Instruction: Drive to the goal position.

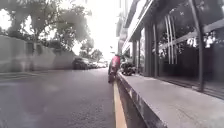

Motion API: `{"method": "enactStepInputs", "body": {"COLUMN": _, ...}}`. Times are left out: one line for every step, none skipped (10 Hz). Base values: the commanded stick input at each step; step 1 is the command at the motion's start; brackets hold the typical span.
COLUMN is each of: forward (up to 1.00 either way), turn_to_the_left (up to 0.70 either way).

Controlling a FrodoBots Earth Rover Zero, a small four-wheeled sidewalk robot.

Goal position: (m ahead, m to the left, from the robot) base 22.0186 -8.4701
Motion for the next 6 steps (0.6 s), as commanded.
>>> {"method": "enactStepInputs", "body": {"forward": 0.00, "turn_to_the_left": 0.00}}
{"method": "enactStepInputs", "body": {"forward": 0.00, "turn_to_the_left": 0.00}}
{"method": "enactStepInputs", "body": {"forward": 0.00, "turn_to_the_left": 0.00}}
{"method": "enactStepInputs", "body": {"forward": 0.00, "turn_to_the_left": 0.00}}
{"method": "enactStepInputs", "body": {"forward": 0.02, "turn_to_the_left": 0.01}}
{"method": "enactStepInputs", "body": {"forward": 0.17, "turn_to_the_left": 0.08}}
